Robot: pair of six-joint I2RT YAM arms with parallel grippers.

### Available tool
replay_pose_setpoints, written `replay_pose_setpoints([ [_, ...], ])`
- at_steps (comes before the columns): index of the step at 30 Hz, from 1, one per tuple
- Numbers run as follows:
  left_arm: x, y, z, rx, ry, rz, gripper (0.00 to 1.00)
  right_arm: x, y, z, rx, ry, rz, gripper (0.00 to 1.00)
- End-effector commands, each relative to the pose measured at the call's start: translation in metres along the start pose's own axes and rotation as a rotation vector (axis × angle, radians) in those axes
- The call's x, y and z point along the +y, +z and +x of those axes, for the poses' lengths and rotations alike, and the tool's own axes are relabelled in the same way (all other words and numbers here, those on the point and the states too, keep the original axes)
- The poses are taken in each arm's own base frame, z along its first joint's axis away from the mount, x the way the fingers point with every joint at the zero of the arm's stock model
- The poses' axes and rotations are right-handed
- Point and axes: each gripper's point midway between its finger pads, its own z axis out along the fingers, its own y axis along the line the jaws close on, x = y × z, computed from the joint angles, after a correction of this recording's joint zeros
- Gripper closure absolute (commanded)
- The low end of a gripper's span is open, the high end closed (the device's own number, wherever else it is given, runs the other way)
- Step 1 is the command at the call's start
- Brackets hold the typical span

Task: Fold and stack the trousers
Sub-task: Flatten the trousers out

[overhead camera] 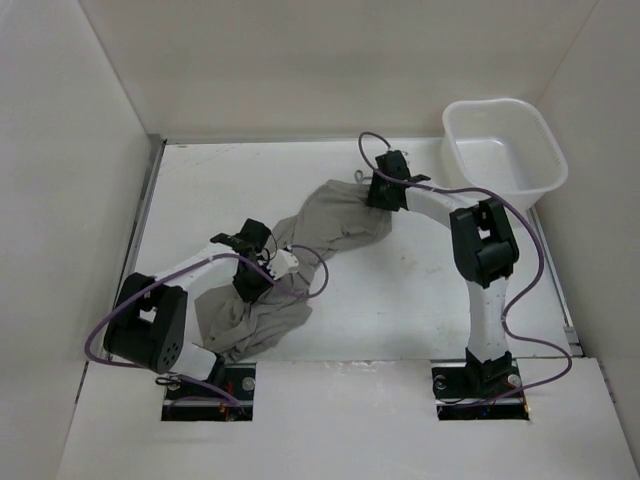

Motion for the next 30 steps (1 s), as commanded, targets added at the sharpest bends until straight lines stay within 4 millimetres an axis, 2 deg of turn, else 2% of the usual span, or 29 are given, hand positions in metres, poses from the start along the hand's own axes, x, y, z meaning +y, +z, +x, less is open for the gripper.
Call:
replay_pose_setpoints([
  [1, 0.048, -0.001, -0.014, -0.072, -0.108, -0.131, 0.95, -0.003, -0.013, -0.007, -0.002, 0.042, -0.012, 0.61],
  [2, 0.071, -0.012, -0.02, -0.109, -0.142, -0.189, 0.97, -0.011, -0.015, -0.006, -0.004, 0.051, 0.002, 0.75],
  [3, 0.088, -0.021, -0.024, -0.135, -0.173, -0.228, 0.97, -0.018, -0.019, -0.006, -0.008, 0.061, 0.014, 0.84],
  [4, 0.116, -0.037, -0.029, -0.176, -0.222, -0.28, 0.97, -0.031, -0.026, -0.006, -0.014, 0.079, 0.038, 0.92],
  [6, 0.155, -0.061, -0.035, -0.231, -0.286, -0.343, 0.97, -0.049, -0.043, -0.004, -0.021, 0.111, 0.047, 0.96],
  [8, 0.191, -0.081, -0.037, -0.279, -0.34, -0.398, 0.97, -0.058, -0.062, -0.001, -0.03, 0.133, 0.023, 0.94],
  [9, 0.202, -0.087, -0.039, -0.294, -0.353, -0.415, 0.96, -0.062, -0.069, 0.001, -0.036, 0.133, 0.03, 0.93],
  [11, 0.23, -0.098, -0.043, -0.314, -0.373, -0.454, 0.9, -0.064, -0.089, 0.015, -0.015, 0.11, 0.037, 0.87],
  [13, 0.248, -0.103, -0.047, -0.321, -0.378, -0.481, 0.78, -0.068, -0.103, 0.029, 0.001, 0.097, 0.059, 0.84],
  [14, 0.257, -0.105, -0.05, -0.327, -0.379, -0.497, 0.68, -0.074, -0.11, 0.034, -0.004, 0.103, 0.077, 0.82],
  [15, 0.266, -0.108, -0.051, -0.328, -0.391, -0.517, 0.54, -0.08, -0.119, 0.039, -0.009, 0.126, 0.093, 0.74],
  [16, 0.273, -0.114, -0.05, -0.327, -0.404, -0.539, 0.42, -0.084, -0.127, 0.042, -0.021, 0.147, 0.093, 0.61],
  [18, 0.279, -0.125, -0.043, -0.327, -0.427, -0.562, 0.34, -0.088, -0.146, 0.035, -0.06, 0.174, 0.069, 0.38],
  [19, 0.278, -0.131, -0.036, -0.331, -0.437, -0.569, 0.31, -0.086, -0.155, 0.031, -0.076, 0.161, 0.051, 0.3],
  [21, 0.267, -0.134, -0.019, -0.318, -0.451, -0.555, 0.29, -0.075, -0.17, 0.014, -0.106, 0.111, 0.019, 0.2],
  [23, 0.249, -0.125, -0.001, -0.279, -0.461, -0.511, 0.28, -0.051, -0.174, -0.001, -0.107, 0.041, -0.004, 0.17],
  [25, 0.233, -0.109, 0.017, -0.225, -0.472, -0.467, 0.28, -0.025, -0.164, -0.024, -0.112, -0.01, -0.024, 0.14],
  [26, 0.228, -0.102, 0.025, -0.203, -0.478, -0.456, 0.28, -0.014, -0.152, -0.035, -0.107, -0.018, -0.031, 0.13],
  [28, 0.228, -0.091, 0.041, -0.175, -0.515, -0.458, 0.29, 0.0, -0.119, -0.048, -0.083, -0.033, -0.03, 0.14],
  [30, 0.233, -0.084, 0.055, -0.15, -0.555, -0.475, 0.29, 0.005, -0.087, -0.058, -0.049, -0.054, -0.021, 0.17],
])
